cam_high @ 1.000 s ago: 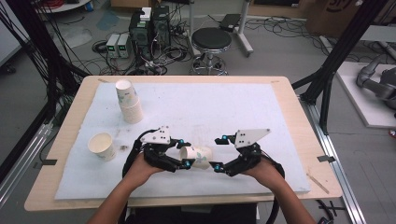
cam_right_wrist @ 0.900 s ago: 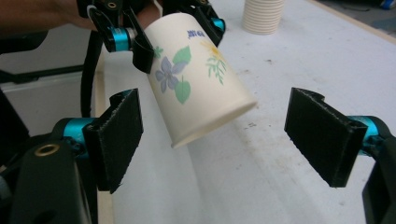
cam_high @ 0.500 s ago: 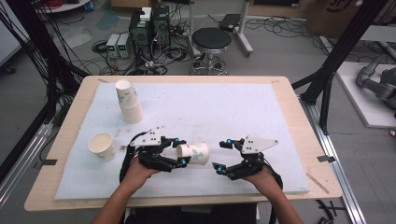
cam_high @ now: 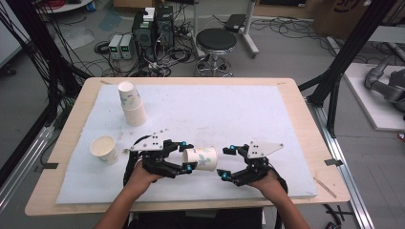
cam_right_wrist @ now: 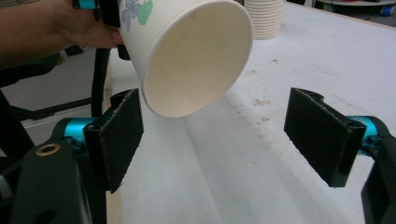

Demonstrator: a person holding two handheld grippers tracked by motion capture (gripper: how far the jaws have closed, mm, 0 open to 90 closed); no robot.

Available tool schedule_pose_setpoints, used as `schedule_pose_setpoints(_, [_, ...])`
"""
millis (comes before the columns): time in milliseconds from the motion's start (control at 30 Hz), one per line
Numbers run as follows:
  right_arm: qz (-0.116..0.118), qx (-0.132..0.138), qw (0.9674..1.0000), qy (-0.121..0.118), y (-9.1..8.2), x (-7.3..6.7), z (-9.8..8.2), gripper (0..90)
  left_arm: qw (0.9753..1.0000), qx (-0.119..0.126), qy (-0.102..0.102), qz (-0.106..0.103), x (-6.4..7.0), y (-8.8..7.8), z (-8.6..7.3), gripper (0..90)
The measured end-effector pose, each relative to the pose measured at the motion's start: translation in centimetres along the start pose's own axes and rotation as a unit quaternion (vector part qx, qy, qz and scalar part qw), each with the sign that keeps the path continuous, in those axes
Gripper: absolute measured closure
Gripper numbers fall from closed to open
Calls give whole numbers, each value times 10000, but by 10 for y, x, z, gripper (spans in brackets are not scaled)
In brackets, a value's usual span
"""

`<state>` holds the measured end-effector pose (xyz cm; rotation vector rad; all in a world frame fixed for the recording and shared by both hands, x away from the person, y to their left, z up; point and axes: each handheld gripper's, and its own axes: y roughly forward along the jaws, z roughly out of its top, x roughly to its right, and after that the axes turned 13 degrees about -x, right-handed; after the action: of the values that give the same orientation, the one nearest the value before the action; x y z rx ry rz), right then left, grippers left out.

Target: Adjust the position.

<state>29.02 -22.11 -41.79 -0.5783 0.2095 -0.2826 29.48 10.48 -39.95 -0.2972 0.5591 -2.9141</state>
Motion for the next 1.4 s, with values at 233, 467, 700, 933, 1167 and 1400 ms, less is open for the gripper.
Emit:
schedule_pose_setpoints(233, [373,96,9992,-111,3,-5,4,201,9993,152,-19,-330,3,5,4,367])
schedule_pose_setpoints(467, [652,351,9972,-136,5,-6,8,201,9973,352,-90,-637,1,5,4,368])
schedule_pose_setpoints(700, [836,489,9950,-236,4,-6,8,263,9966,349,-121,-742,0,7,-1,369])
schedule_pose_setpoints(933, [877,589,9941,-237,1,-5,8,300,9965,338,-85,-758,0,7,-2,367])
schedule_pose_setpoints(1167, [892,455,9945,-298,0,-5,9,312,9988,-66,-161,-449,2,9,-2,206])
schedule_pose_setpoints(1400, [614,-25,9975,-337,-1,-5,14,312,9989,-440,-101,-140,3,3,0,161])
